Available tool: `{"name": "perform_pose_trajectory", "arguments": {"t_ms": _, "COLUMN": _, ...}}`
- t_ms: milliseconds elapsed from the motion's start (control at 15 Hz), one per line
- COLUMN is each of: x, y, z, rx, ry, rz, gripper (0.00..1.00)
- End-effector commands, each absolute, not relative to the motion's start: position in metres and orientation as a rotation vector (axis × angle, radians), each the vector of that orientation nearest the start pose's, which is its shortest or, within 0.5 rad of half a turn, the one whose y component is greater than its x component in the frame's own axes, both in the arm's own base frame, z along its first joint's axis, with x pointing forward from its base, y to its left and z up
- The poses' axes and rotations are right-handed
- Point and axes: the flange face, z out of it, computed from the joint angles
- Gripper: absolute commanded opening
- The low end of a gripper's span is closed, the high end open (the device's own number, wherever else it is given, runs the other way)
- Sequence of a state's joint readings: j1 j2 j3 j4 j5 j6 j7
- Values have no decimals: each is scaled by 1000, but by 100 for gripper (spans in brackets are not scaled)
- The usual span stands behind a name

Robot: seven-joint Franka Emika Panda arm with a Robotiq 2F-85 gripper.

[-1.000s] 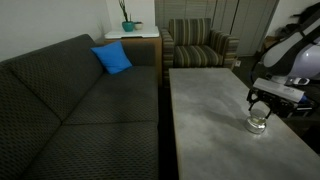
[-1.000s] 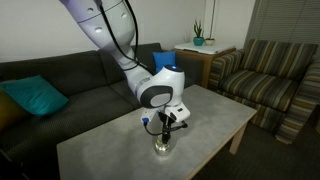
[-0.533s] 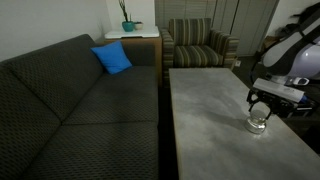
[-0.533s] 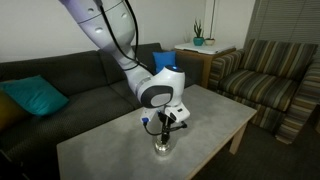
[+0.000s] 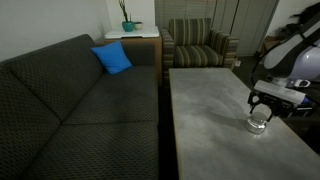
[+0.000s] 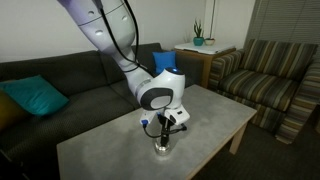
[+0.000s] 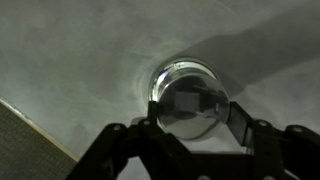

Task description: Use the silver lid to cover the silver tin

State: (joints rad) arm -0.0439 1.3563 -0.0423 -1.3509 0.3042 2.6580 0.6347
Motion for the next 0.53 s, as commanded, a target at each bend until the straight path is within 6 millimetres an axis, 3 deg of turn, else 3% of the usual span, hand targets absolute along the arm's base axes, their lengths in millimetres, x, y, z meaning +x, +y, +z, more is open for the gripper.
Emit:
{"name": "perform_pose_trajectory", "arguments": {"t_ms": 0, "x": 643, "y": -65, "z": -112, "rx": -2685, "ry": 1390, "rz": 122, "gripper": 44}}
{"name": "perform_pose_trajectory", "arguments": {"t_ms": 467, "x": 646, "y": -60, "z": -114, "rx": -2685, "ry": 1362, "rz": 118, "gripper": 44}}
